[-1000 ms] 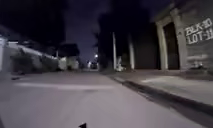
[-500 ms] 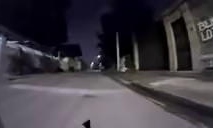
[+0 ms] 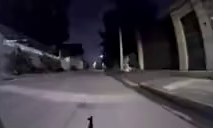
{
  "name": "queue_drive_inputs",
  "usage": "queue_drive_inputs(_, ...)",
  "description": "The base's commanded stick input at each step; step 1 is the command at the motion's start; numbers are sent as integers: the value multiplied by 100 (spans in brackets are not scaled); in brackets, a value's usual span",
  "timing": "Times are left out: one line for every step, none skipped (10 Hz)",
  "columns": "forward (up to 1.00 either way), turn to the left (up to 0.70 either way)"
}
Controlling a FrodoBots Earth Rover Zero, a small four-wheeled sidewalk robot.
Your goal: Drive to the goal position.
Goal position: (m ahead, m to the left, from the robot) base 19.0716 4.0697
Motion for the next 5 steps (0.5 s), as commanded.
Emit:
queue_drive_inputs(100,0)
queue_drive_inputs(100,0)
queue_drive_inputs(100,0)
queue_drive_inputs(100,0)
queue_drive_inputs(100,0)
